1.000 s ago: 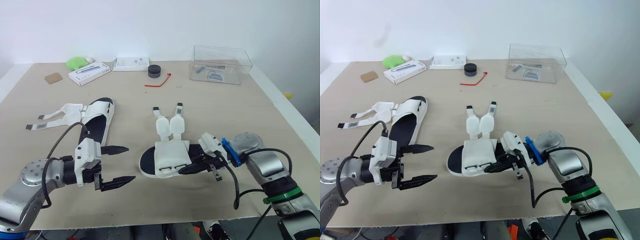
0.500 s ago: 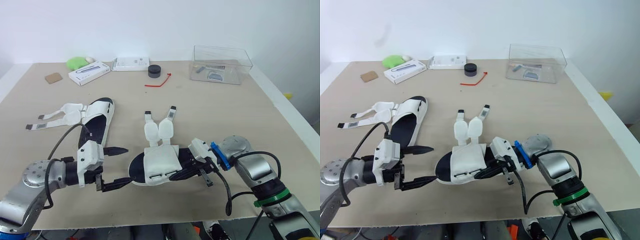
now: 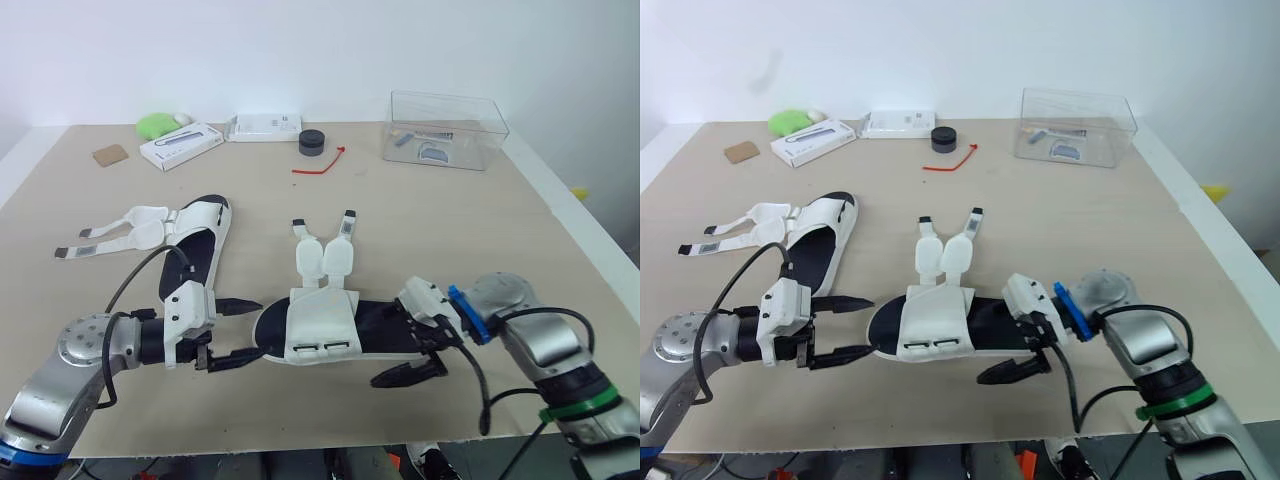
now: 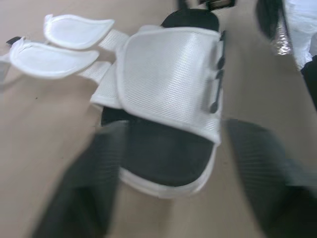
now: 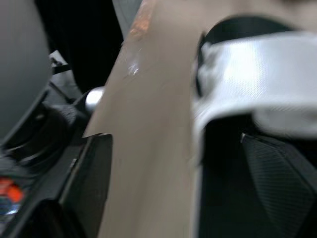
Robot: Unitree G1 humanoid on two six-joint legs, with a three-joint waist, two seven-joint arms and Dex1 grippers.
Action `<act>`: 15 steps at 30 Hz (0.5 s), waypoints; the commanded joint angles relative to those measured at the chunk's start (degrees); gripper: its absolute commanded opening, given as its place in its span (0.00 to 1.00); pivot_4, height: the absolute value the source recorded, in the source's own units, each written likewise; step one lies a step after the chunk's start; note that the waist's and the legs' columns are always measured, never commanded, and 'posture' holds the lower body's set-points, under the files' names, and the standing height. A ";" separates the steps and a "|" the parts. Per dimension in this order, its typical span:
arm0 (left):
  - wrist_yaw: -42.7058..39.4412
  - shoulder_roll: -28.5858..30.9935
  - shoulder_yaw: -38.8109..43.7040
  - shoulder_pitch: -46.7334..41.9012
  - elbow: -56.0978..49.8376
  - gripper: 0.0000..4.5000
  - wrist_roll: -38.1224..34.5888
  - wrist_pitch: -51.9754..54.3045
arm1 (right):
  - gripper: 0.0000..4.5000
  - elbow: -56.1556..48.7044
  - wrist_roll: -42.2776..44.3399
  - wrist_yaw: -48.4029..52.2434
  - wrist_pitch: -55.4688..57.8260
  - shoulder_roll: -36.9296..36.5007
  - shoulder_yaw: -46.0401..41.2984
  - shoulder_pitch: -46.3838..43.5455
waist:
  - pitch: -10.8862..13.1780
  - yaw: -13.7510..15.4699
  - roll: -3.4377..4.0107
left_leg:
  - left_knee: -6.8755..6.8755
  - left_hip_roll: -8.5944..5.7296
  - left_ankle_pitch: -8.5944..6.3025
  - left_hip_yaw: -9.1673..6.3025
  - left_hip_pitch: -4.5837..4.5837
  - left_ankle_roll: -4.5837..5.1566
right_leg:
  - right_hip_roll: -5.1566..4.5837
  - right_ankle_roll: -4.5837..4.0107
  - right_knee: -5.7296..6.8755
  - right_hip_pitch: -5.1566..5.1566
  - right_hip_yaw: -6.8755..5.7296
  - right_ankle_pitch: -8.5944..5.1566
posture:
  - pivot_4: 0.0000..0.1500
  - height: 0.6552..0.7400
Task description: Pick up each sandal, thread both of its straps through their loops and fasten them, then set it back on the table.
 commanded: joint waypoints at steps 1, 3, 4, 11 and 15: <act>-0.64 -0.29 -0.87 -1.88 1.89 0.32 1.66 -2.14 | 1.00 -2.54 7.20 -0.29 9.38 -2.77 -5.59 -0.65 | 0.01 -0.07 -0.01 | 0.01 0.00 0.00 0.06 0.01 0.00 | 0.01 0.04 0.00 -0.01 0.01 0.02 | 1.00 1.00; -0.93 -0.56 -1.42 -2.86 3.29 0.12 2.24 -2.73 | 1.00 -1.88 9.91 -2.20 14.11 -2.72 -7.49 -2.01 | 0.02 -0.11 -0.03 | 0.01 0.02 0.00 0.10 0.04 0.00 | 0.03 0.06 0.00 0.00 0.01 0.02 | 1.00 1.00; -1.00 -0.89 -1.94 -3.77 4.44 0.04 2.91 -3.39 | 1.00 -0.55 11.34 -4.02 17.48 -2.10 -8.52 -3.83 | 0.02 -0.12 -0.03 | 0.02 0.02 0.01 0.11 0.05 -0.01 | 0.05 0.08 0.00 0.00 0.02 0.03 | 1.00 1.00; -3.40 -2.85 -7.50 -7.77 8.78 0.02 7.84 -8.24 | 1.00 14.96 11.54 -23.63 35.71 9.49 -10.55 -20.40 | -0.01 -0.26 -0.14 | 0.08 0.05 0.11 -0.03 0.07 -0.07 | 0.34 0.01 0.01 0.02 0.09 0.16 | 1.00 1.00; -4.49 -2.63 -8.64 -8.04 9.55 0.02 9.10 -9.81 | 1.00 23.86 9.24 -29.81 43.54 13.49 -9.63 -26.16 | 0.00 -0.16 -0.13 | 0.06 0.12 0.09 -0.07 -0.08 -0.06 | 0.38 -0.40 0.02 -0.08 0.04 0.31 | 1.00 1.00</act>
